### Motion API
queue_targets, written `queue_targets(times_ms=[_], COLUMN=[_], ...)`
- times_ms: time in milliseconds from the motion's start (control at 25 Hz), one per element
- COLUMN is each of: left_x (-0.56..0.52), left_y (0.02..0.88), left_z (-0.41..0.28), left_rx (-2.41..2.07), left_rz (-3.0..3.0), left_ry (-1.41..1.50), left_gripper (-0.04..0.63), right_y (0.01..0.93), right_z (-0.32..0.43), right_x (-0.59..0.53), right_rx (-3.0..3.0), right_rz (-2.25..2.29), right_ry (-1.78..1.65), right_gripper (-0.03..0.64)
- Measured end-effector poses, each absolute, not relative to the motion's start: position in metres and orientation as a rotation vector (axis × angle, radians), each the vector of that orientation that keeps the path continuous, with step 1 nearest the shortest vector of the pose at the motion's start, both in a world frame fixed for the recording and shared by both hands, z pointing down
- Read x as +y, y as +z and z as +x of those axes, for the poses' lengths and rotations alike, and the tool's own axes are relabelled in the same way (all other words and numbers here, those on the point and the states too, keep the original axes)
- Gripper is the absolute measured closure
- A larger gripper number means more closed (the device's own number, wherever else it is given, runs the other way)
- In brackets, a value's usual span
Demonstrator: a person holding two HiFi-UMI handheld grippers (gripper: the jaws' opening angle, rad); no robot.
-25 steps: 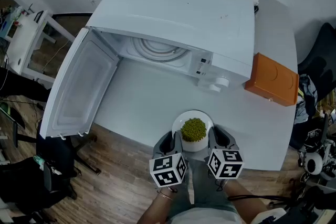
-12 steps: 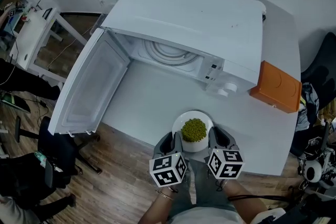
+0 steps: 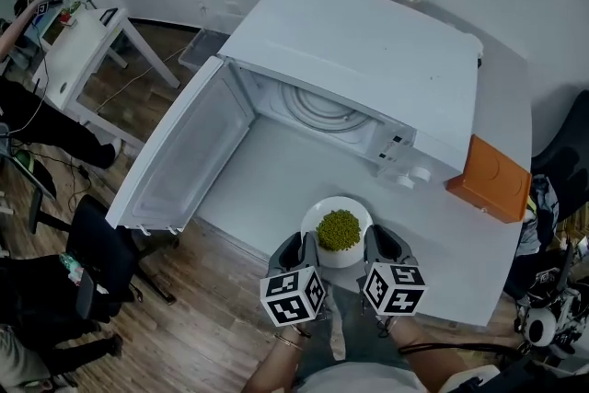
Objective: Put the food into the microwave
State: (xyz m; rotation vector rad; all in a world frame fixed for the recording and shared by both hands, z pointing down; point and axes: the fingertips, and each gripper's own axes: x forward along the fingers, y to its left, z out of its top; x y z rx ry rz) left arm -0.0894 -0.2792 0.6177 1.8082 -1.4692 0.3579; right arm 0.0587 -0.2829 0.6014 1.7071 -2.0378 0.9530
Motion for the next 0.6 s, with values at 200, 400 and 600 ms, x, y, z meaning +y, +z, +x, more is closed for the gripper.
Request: queue_targets(times_ms=[200,400,600], left_x=[-0.293,-0.310,-0.330], left_y=[0.605,0.595,0.586], left_z=[-0.103,-0.115,-0.124], left_rx=[-1.514,-1.543,-1.557], left_rz=[1.797,1.805,1.819], left_ry=[0.332,0.310,0.290], left_gripper=[0.531,0.531,0.531], right_y=[0.590,0.580,0.571], right_z=[0.045,0.033,0.024], right_x=[-0.299,-0.318,-0.336], right_rx=[-2.080,-2.121,-2.150], right_rz=[1.674,1.657,1.662], right_ry=[0.935,0.902,0.885], right_gripper=[0.571,0.571,0.571])
